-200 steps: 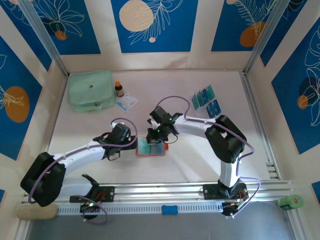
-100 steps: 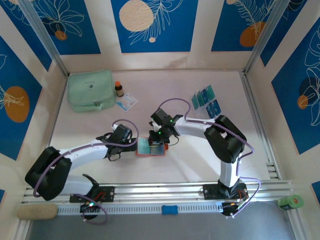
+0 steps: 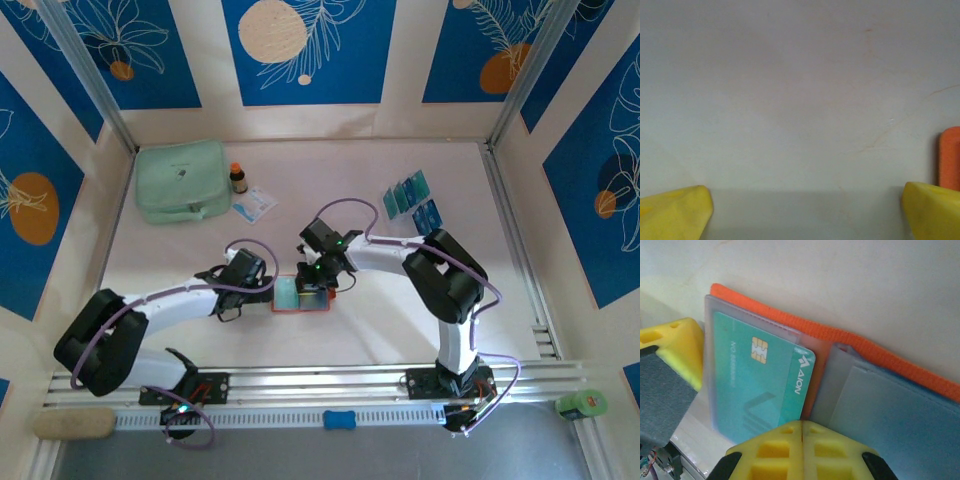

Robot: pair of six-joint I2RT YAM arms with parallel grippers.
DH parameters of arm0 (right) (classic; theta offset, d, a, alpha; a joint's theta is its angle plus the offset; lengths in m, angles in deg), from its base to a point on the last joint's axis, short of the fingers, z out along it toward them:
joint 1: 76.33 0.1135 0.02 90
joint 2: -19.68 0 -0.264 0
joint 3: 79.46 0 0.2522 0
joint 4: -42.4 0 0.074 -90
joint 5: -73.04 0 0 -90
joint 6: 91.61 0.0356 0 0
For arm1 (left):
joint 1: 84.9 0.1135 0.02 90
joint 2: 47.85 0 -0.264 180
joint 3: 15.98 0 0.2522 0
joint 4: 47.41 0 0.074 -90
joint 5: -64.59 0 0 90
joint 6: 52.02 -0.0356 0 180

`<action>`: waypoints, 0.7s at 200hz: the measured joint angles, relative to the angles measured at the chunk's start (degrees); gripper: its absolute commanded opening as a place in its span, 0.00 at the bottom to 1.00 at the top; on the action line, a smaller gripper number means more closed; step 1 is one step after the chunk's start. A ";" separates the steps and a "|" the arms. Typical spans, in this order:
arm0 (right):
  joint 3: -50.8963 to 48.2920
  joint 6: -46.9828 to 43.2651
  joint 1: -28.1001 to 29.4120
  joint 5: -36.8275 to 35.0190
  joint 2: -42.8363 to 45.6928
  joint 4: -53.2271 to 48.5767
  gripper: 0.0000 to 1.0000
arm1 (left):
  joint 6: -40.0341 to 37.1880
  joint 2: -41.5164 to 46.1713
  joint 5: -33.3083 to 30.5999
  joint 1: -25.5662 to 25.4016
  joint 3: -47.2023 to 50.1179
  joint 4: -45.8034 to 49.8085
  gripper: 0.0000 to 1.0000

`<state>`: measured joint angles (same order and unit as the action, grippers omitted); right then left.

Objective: Put the credit cards into the card holder

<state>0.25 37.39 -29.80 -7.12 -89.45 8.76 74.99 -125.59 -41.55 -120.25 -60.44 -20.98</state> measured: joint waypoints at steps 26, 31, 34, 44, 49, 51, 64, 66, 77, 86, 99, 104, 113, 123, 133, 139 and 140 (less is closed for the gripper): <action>0.92 0.00 0.42 0.02 -0.74 0.13 0.03 | -0.02 -0.13 -0.11 0.00 0.00 -0.04 1.00; 1.03 0.00 0.42 0.02 -0.85 0.11 0.03 | -0.02 -0.15 -0.15 0.00 0.00 -0.04 1.00; 1.09 0.00 0.42 0.04 -0.87 0.09 0.03 | -0.02 -0.15 -0.17 0.00 0.00 -0.07 1.00; 1.20 0.00 0.42 0.17 -0.98 0.11 0.03 | -0.02 -0.33 -0.26 0.00 0.00 -0.15 1.00; 1.22 0.00 0.42 0.20 -1.01 0.09 0.03 | -0.02 -0.39 -0.39 0.00 -0.02 -0.17 1.00; 1.22 0.00 0.42 0.20 -1.01 0.09 0.03 | -0.02 -0.44 -0.42 0.00 -0.02 -0.17 1.00; 1.22 0.00 0.42 0.22 -1.05 0.09 0.03 | -0.02 -0.48 -0.44 0.00 -0.09 -0.20 1.00; 1.22 0.00 0.42 0.22 -1.05 0.11 0.03 | -0.02 -0.48 -0.44 0.00 -0.09 -0.17 1.00; 1.22 0.00 0.42 0.22 -1.05 0.11 0.03 | -0.02 -0.50 -0.44 0.00 -0.09 -0.17 1.00; 1.22 0.00 0.48 0.22 -1.07 0.11 0.03 | -0.02 -0.50 -0.44 0.00 -0.11 -0.20 1.00; 1.36 0.02 0.52 0.37 -1.22 0.11 0.03 | -0.02 -0.50 -0.44 0.00 -0.09 -0.20 1.00; 1.46 0.07 0.52 0.57 -1.38 0.13 0.03 | -0.02 -0.50 -0.44 0.00 -0.11 -0.20 1.00; 1.55 0.22 0.55 0.92 -1.62 0.42 0.03 | -0.02 -0.50 -0.44 0.00 -0.09 -0.20 1.00; 1.55 0.48 0.57 1.40 -1.75 0.85 0.03 | -0.02 -0.50 -0.44 0.00 -0.09 -0.17 1.00; 1.55 0.81 0.57 1.97 -1.79 1.11 0.03 | -0.02 -0.50 -0.44 0.00 -0.09 -0.17 1.00; 1.55 1.11 0.57 2.36 -1.79 1.27 0.03 | -0.02 -0.50 -0.46 0.00 -0.09 -0.17 1.00; 1.55 1.11 0.57 2.40 -1.79 1.27 0.03 | -0.02 -0.50 -0.44 0.00 -0.09 -0.17 1.00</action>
<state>1.81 38.51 -29.24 -4.71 -91.24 10.03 74.97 -126.09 -41.99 -120.25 -60.53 -21.16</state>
